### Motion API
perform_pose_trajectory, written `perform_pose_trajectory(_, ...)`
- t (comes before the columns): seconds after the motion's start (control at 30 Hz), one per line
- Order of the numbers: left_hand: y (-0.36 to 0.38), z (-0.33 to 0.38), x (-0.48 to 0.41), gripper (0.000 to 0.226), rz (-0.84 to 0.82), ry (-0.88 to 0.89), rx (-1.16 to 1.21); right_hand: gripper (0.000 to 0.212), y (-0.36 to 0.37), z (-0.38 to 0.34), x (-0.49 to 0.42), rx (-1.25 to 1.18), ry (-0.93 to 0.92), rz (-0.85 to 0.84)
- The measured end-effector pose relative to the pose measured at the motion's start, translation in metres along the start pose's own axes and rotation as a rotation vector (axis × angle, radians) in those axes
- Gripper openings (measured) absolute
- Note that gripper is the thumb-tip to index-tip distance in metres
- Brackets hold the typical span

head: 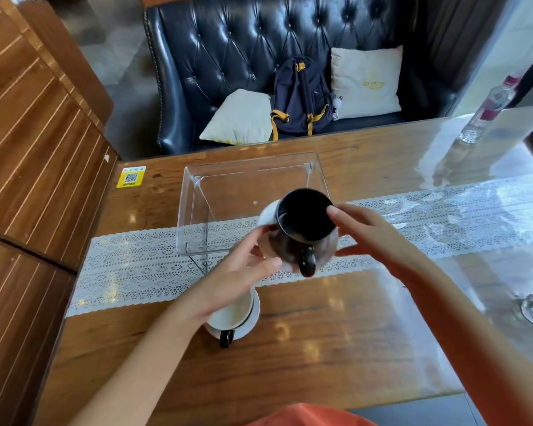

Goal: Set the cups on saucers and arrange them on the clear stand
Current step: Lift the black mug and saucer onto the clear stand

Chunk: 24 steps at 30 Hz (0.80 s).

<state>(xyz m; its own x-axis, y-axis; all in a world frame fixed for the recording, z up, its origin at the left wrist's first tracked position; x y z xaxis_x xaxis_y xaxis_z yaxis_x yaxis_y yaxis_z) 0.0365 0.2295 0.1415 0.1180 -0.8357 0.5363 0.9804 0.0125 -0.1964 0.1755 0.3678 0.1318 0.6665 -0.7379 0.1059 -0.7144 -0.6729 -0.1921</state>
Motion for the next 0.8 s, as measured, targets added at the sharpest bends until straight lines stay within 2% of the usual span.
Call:
perform_pose_trajectory(0.17,-0.037,-0.001,-0.036,0.039,0.066,-0.031,-0.089,0.051,0.027,0.001,-0.061,0.107,-0.013,-0.076)
perform_pose_trajectory(0.43,-0.062,-0.029,-0.071,0.058,0.108,-0.161,-0.235,0.057,0.047,0.017,-0.093,0.276,0.049,-0.119)
perform_pose_trajectory(0.6,-0.069,-0.033,-0.090,0.072,0.171,-0.178,-0.450,0.056,0.034,0.013,-0.101,0.617,-0.041,-0.161)
perform_pose_trajectory(0.67,-0.069,-0.034,-0.097,0.079,0.190,-0.205,-0.445,0.056,0.028,0.010,-0.102,0.720,-0.072,-0.149)
perform_pose_trajectory(0.73,-0.066,-0.035,-0.104,0.072,0.175,-0.210,-0.383,0.051,0.020,0.007,-0.102,0.754,-0.103,-0.102)
perform_pose_trajectory(0.8,-0.057,-0.031,-0.108,0.052,0.137,-0.175,-0.342,0.048,0.012,0.007,-0.100,0.743,-0.113,-0.055)
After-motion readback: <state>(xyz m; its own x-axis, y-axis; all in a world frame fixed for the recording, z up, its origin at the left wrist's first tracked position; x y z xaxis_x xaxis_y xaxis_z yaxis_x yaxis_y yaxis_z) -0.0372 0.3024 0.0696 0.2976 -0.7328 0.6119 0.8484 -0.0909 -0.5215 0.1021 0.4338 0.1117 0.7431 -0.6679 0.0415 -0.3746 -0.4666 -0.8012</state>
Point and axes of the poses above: each hand's wrist, its own x-axis away from the middle knuckle, its own y-axis out of the palm, z = x × y, the point moved 9 cm from there along -x, towards the middle knuckle, and after that the axes turned 10 degrees about -y, right-handed, at the moved point
